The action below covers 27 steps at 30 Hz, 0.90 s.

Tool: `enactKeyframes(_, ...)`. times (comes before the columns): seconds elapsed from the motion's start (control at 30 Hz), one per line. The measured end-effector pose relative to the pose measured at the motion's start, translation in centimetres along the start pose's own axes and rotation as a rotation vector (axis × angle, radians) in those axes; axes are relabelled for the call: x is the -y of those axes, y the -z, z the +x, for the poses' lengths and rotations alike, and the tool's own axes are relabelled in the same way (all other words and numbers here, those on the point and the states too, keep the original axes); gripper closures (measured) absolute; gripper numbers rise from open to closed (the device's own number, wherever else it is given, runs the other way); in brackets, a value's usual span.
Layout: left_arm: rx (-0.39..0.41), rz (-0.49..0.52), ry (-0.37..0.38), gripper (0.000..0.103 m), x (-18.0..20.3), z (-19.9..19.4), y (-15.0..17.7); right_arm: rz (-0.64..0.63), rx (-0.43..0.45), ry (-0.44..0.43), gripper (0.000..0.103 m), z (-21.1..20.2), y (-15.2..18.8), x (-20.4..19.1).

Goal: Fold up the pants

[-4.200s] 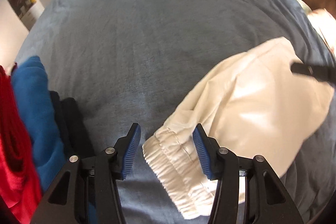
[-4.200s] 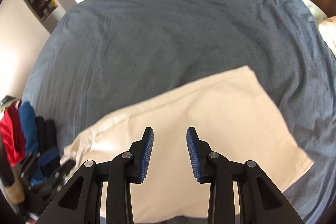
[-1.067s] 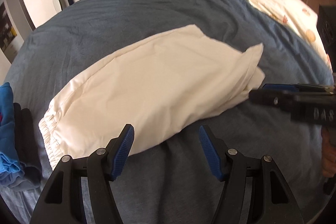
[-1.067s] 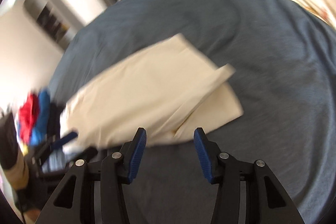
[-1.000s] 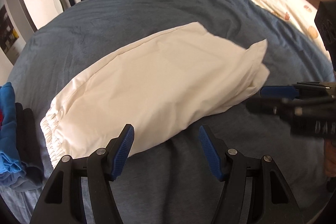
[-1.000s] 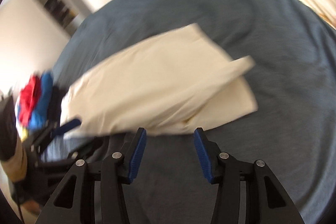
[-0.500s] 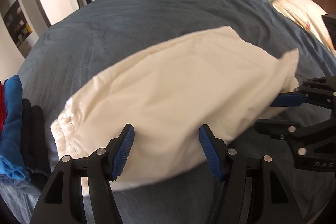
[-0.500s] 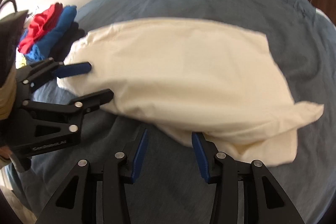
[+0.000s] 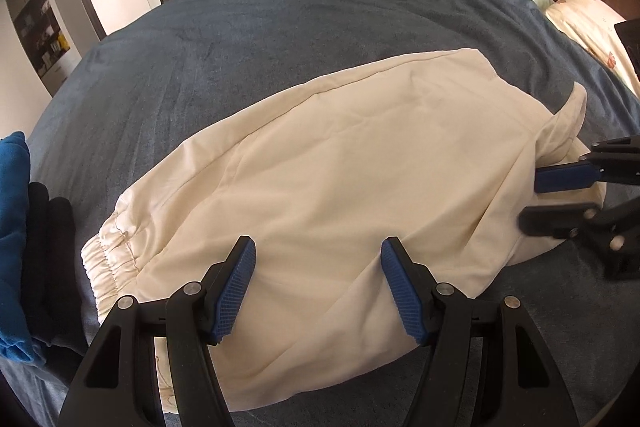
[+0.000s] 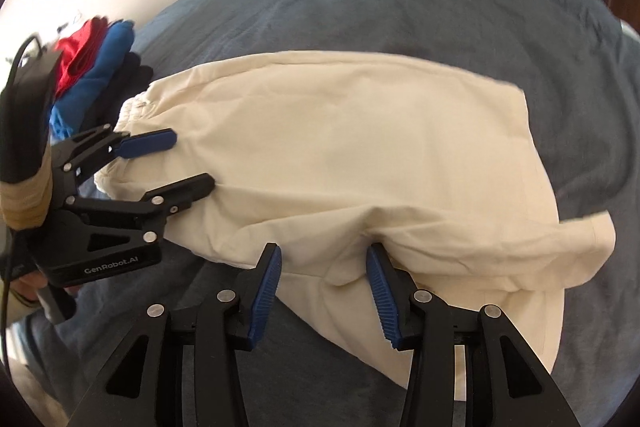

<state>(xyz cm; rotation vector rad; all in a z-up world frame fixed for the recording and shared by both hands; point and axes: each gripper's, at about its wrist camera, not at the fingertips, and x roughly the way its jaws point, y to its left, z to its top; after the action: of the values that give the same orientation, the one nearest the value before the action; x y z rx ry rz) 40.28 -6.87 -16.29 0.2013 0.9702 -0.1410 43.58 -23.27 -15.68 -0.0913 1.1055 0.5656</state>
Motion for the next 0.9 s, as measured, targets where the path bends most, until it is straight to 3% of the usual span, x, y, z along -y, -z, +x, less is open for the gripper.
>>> enactKeyframes(0.27,-0.005,-0.007,0.0,0.038,0.0,0.5,-0.2,0.073,-0.042,0.001,0.058,-0.1,1.6,1.8)
enactKeyframes(0.43,-0.014,-0.021,0.011,0.038,-0.3,0.7,-0.3,0.023,-0.037,-0.022,0.058,0.7,0.8,1.0)
enactKeyframes(0.5,-0.016,-0.022,0.015,0.038,-0.4,0.7,-0.3,-0.006,-0.042,-0.024,0.063,1.1,0.4,0.4)
enactKeyframes(0.67,-0.021,-0.022,0.023,0.038,-0.5,0.1,-0.3,-0.053,-0.063,-0.039,0.087,0.7,0.5,-0.8)
enactKeyframes(0.9,-0.029,-0.01,0.056,0.039,-0.6,-3.1,0.8,-0.05,-0.088,-0.063,0.091,-2.2,1.9,-1.9)
